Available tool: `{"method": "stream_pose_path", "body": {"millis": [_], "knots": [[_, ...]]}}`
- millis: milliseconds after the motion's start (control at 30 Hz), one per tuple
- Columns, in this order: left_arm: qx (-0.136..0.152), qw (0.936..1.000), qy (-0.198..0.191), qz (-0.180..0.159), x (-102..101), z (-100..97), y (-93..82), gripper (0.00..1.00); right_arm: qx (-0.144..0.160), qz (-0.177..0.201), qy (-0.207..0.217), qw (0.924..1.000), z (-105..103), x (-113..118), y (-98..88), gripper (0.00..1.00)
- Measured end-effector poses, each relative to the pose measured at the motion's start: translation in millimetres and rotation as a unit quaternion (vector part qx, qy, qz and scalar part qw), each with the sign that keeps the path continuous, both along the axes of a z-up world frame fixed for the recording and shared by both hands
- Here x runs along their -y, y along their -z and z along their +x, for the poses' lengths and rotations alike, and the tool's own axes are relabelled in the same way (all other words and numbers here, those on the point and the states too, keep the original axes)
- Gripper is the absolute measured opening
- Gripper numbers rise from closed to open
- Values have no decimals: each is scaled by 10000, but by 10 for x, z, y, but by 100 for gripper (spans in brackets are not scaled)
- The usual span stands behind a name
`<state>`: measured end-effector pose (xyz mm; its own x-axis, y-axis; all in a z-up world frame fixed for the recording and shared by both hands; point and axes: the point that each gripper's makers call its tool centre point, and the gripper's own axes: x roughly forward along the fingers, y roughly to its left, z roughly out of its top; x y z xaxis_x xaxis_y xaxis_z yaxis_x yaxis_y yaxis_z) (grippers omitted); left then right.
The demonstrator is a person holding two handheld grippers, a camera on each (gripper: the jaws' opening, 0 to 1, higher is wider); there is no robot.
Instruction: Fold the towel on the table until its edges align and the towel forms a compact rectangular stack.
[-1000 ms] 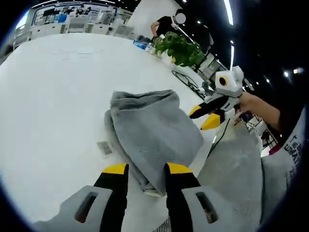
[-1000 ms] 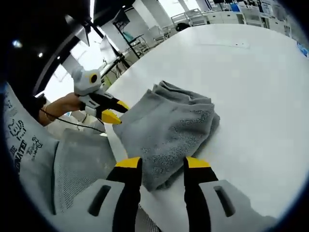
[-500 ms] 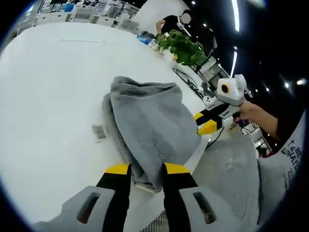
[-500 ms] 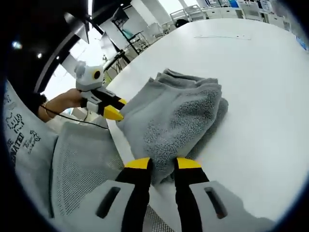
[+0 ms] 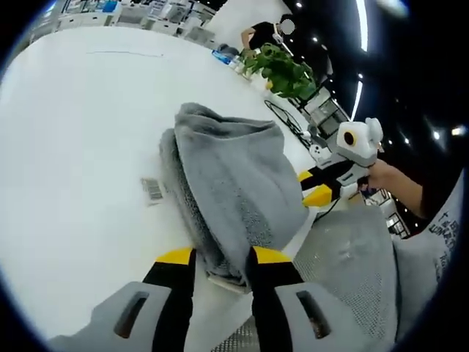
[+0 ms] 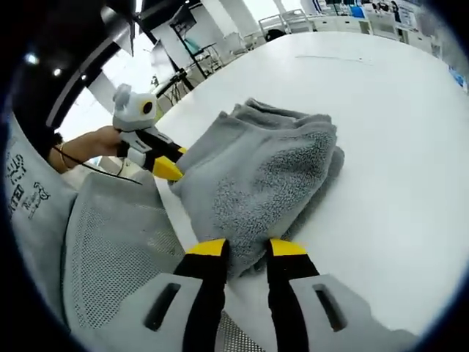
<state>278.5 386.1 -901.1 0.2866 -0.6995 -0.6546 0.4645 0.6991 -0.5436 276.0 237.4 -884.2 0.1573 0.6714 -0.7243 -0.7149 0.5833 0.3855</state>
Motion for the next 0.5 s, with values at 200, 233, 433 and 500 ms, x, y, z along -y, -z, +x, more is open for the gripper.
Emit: {"method": "stream_pose_path", "body": {"millis": [200, 233, 433, 500], "knots": [[56, 10000, 25, -5, 11, 0, 23, 30, 576, -237, 188, 9979, 86, 52, 36, 30], [65, 10000, 31, -11, 13, 1, 21, 30, 576, -247, 239, 9977, 83, 64, 56, 31], [227, 9995, 206, 32, 7, 6, 16, 29, 366, 23, 369, 9986, 31, 6, 119, 23], [283, 9992, 271, 92, 20, 2, 20, 28, 419, 19, 343, 9985, 25, -18, 138, 21]]}}
